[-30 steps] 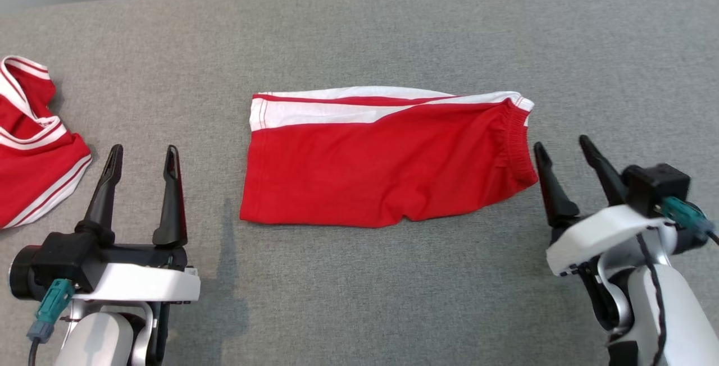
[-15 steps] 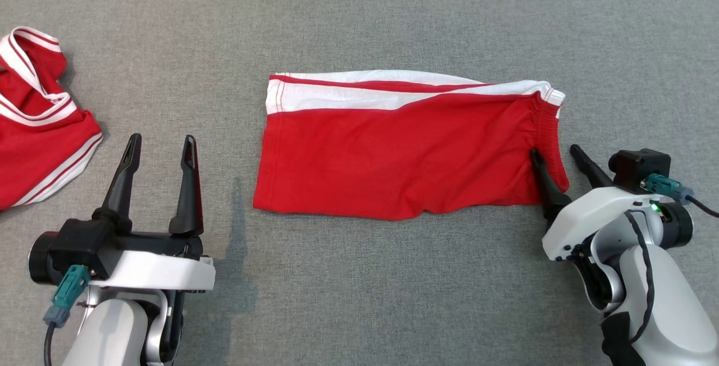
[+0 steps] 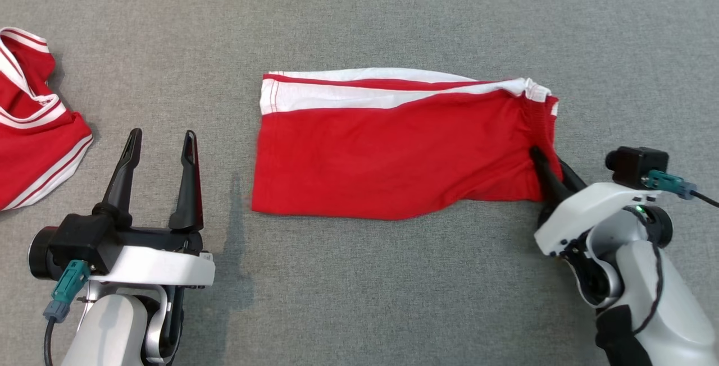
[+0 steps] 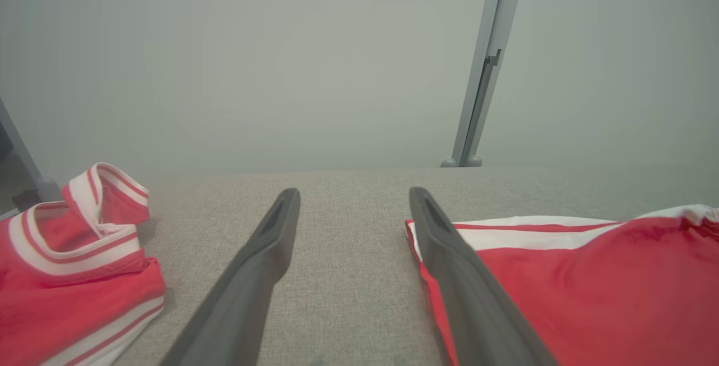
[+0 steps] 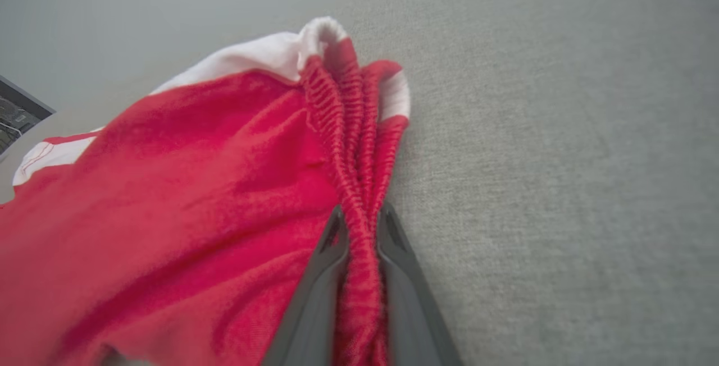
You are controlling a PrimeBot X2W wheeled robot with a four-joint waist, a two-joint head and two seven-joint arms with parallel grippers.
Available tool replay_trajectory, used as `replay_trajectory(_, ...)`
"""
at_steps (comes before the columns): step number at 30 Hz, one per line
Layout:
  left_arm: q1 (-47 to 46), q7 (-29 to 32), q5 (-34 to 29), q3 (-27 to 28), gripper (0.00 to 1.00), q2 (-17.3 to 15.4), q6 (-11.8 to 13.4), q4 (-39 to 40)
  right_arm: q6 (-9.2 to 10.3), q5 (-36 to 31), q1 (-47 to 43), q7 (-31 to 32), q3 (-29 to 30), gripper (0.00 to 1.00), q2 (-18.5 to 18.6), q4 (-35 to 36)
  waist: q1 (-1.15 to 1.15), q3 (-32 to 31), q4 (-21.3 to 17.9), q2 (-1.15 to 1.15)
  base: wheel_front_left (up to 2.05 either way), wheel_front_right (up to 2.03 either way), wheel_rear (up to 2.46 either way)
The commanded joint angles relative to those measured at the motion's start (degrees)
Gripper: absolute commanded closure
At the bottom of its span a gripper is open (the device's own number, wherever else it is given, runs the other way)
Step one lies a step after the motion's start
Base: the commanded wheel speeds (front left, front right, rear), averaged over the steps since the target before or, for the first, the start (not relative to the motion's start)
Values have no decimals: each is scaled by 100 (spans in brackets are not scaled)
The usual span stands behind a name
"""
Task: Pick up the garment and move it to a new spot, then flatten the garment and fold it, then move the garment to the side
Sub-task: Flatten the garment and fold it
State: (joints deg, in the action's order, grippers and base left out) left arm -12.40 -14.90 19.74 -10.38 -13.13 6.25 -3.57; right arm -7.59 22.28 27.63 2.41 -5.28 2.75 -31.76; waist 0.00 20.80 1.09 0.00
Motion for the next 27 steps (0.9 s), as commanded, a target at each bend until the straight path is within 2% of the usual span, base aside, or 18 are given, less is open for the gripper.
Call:
replay_trajectory(1, -64, -28, -32, 41, 0, 17, -43, -20, 18, 230, -235, 48, 80, 100, 214, -38, 0, -24, -24, 0, 0, 0, 0)
replay_trajectory(4, -32, -29, -54, 60, 0, 33, -69, -45, 25, 549, -417, 178, 81, 100, 481, 25, 0, -54, -55, 0, 0, 0, 0)
replay_trajectory(7, 8, -29, -71, 77, 0, 50, -94, -62, 30, 773, -556, 175, 321, 100, 746, 48, 0, -92, -97, 0, 0, 0, 0)
replay_trajectory(11, 22, -29, -72, 85, 0, 54, -131, -77, 30, 899, -598, 233, 496, 100, 857, 63, 0, -122, -134, 0, 0, 0, 0)
replay_trajectory(15, 69, -29, -95, 103, 0, 28, -130, -102, 9, 1267, -550, 467, 471, 100, 723, 354, 0, -187, -211, 0, 0, 0, 0)
replay_trajectory(20, 98, -29, -114, 78, 0, 15, -118, -140, 9, 1739, -463, 901, 2, 100, 545, 1314, 0, -274, -268, 0, 0, 0, 0)
replay_trajectory(24, 89, -29, -107, 25, 0, 42, -126, -150, 9, 1739, -421, 1141, -474, 100, 441, 2073, 0, -314, -243, 0, 0, 0, 0)
replay_trajectory(27, 69, -29, -100, -29, 0, 67, -144, -164, 9, 1628, -307, 1248, -816, 100, 322, 2340, 0, -318, -176, 0, 0, 0, 0)
